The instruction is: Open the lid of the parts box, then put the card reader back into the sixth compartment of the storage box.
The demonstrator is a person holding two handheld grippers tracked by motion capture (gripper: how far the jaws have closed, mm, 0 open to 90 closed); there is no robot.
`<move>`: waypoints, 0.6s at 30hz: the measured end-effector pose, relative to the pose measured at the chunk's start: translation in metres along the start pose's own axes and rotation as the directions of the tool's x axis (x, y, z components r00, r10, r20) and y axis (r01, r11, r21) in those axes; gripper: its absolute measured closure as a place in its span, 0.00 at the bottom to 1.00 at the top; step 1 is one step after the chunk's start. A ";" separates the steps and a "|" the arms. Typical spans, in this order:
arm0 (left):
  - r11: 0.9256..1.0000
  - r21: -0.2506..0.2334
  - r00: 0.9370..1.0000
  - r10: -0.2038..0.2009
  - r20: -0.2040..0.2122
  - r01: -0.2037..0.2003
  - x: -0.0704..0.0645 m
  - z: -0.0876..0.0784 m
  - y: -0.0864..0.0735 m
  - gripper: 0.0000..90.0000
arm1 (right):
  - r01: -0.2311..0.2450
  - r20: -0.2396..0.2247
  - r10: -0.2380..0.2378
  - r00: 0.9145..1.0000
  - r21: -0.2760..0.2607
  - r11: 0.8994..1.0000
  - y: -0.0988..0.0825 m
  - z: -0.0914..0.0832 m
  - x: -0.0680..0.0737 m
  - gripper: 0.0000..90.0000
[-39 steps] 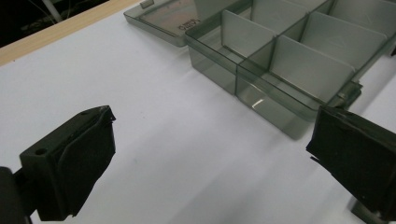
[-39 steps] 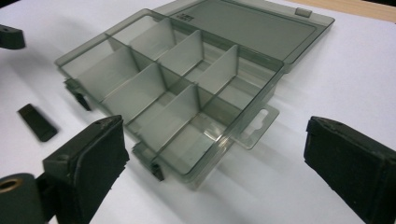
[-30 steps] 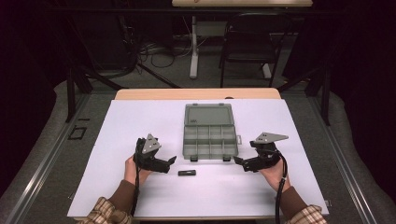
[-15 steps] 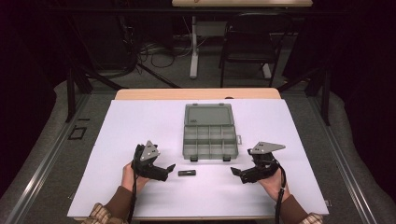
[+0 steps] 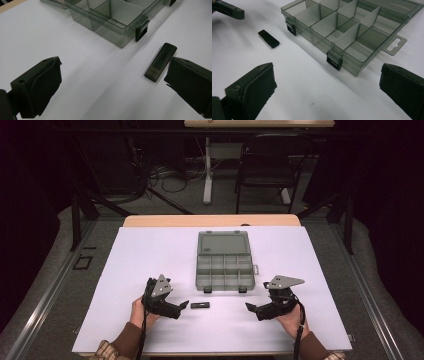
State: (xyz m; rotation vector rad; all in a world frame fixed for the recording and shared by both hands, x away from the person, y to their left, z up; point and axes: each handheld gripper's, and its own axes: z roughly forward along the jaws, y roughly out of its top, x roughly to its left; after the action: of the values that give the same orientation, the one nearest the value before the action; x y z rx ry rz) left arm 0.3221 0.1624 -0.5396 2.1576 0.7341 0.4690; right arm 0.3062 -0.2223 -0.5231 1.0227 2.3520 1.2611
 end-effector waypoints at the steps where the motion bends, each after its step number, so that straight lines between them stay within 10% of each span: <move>1: 1.000 -0.002 1.000 0.002 -0.001 -0.002 0.000 0.000 0.000 0.00 | -0.002 -0.002 0.002 1.000 0.003 1.000 0.000 0.001 -0.001 0.00; 18: 0.998 0.020 0.997 0.056 0.050 -0.057 -0.006 0.000 0.007 0.00 | 0.007 -0.016 -0.007 1.000 0.023 1.000 -0.001 0.006 -0.007 0.00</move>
State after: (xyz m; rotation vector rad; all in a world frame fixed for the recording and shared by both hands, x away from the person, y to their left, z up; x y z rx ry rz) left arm 0.3204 0.1551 -0.5346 2.2070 0.6545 0.4374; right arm 0.3142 -0.2239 -0.5276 1.0139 2.3856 1.2474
